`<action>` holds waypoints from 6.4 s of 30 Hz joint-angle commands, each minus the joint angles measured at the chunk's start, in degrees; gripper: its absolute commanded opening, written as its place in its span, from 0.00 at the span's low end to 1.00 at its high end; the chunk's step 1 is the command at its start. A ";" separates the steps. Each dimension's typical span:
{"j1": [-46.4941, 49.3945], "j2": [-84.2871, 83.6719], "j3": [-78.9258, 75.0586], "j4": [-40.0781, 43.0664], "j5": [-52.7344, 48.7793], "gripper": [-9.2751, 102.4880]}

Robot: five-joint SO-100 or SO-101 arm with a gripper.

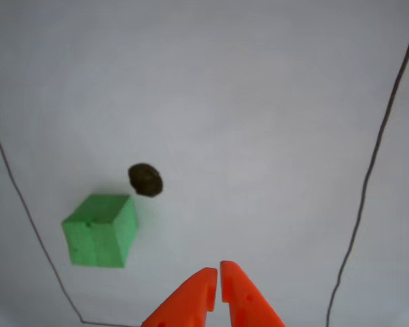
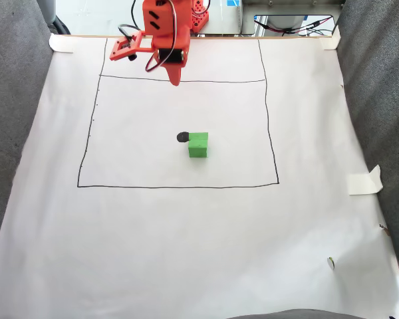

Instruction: Grasp the colored block, Place it on the black dot, and then return the arm to the default position.

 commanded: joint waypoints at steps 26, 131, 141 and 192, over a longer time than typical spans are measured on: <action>-3.16 -14.85 -15.29 -8.61 -2.29 0.08; -6.24 -45.44 -53.79 7.56 1.76 0.46; -6.15 -45.88 -53.70 7.21 1.76 0.37; -2.29 -39.29 -53.79 12.66 7.91 0.08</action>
